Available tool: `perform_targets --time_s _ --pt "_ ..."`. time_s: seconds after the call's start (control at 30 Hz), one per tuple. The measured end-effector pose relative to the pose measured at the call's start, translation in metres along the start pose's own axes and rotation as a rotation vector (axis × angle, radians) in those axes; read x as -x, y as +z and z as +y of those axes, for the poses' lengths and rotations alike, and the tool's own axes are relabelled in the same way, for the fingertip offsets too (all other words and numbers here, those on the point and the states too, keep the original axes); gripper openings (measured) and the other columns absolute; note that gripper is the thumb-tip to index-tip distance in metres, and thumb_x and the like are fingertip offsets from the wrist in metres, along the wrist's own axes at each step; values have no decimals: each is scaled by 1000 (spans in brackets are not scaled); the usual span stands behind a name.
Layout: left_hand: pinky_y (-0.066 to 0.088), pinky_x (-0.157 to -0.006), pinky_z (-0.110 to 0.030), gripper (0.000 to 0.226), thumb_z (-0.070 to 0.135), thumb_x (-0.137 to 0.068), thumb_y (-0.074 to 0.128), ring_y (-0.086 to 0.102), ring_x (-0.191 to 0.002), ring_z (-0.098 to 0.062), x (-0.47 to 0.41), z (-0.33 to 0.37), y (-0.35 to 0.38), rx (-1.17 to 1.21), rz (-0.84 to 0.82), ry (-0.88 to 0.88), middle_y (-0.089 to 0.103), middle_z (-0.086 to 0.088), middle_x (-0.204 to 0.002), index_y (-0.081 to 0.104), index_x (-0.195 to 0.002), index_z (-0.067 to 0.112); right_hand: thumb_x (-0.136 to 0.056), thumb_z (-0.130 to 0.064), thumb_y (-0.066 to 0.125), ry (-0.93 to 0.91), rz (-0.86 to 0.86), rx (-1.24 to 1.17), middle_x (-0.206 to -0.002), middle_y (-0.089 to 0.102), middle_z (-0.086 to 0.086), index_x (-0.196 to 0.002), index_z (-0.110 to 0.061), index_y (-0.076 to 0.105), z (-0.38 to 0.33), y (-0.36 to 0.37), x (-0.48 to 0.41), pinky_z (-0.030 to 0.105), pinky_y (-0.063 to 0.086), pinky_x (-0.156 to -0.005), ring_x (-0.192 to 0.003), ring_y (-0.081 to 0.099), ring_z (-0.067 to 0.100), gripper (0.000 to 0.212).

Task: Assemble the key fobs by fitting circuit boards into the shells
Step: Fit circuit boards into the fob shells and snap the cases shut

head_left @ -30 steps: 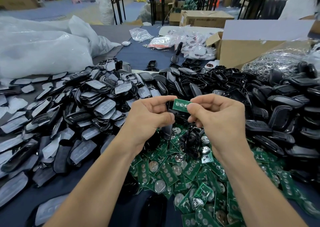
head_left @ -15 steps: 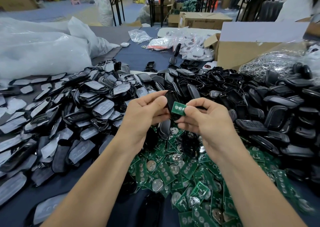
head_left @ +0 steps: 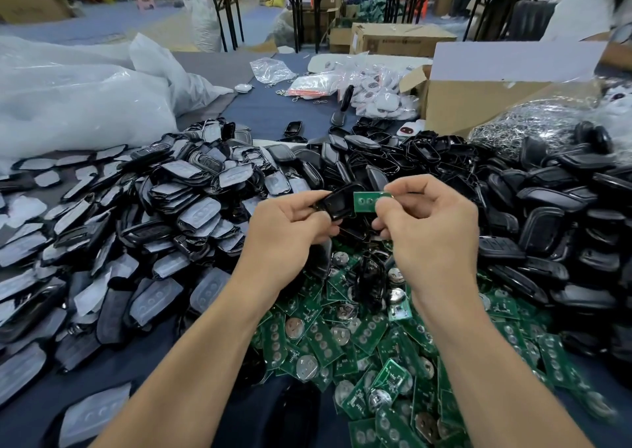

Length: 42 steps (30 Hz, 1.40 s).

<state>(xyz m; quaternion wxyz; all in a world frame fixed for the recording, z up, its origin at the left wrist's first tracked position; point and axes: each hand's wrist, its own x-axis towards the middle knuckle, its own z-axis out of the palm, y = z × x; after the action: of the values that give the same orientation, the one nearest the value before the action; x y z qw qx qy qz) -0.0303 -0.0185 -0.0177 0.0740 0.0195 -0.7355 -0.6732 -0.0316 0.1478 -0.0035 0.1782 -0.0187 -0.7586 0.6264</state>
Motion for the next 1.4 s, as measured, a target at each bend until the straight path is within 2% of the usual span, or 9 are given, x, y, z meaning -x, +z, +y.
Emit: perform_targets --time_s 0.1,0.3,0.53,0.63,0.77,0.93,1.17,1.27,1.4 --pt "65 -73 -27 38 -2 -95 67 79 -80 -18 1 0 -1 -32 -14 18 82 1 -86 79 -100 35 -81 -9 80 -40 -24 -36 -74 77 -7 -85 -28 77 -2 -2 -2 41 64 -70 -68 76 15 20" --pt "65 -81 -33 28 10 -93 71 79 -82 -18 4 -1 0 -64 -45 25 82 2 -86 80 -103 35 -83 -12 85 -43 -40 2 -71 76 -14 -85 -28 78 4 1 0 21 60 -57 -58 74 8 18" --pt "64 -75 -28 27 6 -95 71 80 -81 -18 4 2 2 3 -58 -10 82 0 -86 80 -98 31 -82 -11 84 64 -55 -130 -67 76 1 -82 -24 80 9 4 -5 36 55 -57 -54 67 16 14" --pt "64 -74 -27 31 4 -95 70 80 -80 -19 6 3 4 21 -63 -18 82 -1 -86 80 -93 33 -81 -14 84 49 -54 -92 -68 76 -2 -82 -26 80 9 3 -4 35 54 -56 -52 67 14 14" --pt "63 -72 -25 27 3 -95 71 80 -79 -20 6 2 3 32 -60 -26 82 -2 -88 81 -98 28 -80 -22 86 -4 -29 51 -68 75 -16 -78 -32 78 9 3 -2 29 57 -59 -56 70 6 13" --pt "63 -69 -27 22 5 -92 74 79 -75 -19 5 0 2 4 -13 -27 81 -1 -83 81 -100 23 -77 -21 89 -84 -37 145 -67 70 -28 -73 -31 77 5 3 1 6 48 -57 -64 68 -7 17" --pt "63 -66 -33 29 6 -85 82 73 -62 -17 5 -3 4 -10 77 41 80 -5 -75 84 -79 35 -74 -18 91 -174 -18 168 -66 70 -26 -70 -30 77 -1 7 7 11 53 -59 -61 68 -3 19" --pt "62 -65 -36 27 7 -83 84 71 -59 -21 5 -3 4 12 102 43 79 -8 -72 84 -79 34 -76 -18 92 -221 11 168 -70 70 -24 -75 -29 79 -2 8 12 16 54 -55 -58 67 -1 16" --pt "59 -58 -30 17 11 -78 83 69 -54 -19 7 -2 3 2 109 55 78 -8 -69 85 -82 28 -73 -20 93 -264 48 225 -60 67 -22 -78 -28 79 -3 11 14 18 54 -57 -62 67 0 17"
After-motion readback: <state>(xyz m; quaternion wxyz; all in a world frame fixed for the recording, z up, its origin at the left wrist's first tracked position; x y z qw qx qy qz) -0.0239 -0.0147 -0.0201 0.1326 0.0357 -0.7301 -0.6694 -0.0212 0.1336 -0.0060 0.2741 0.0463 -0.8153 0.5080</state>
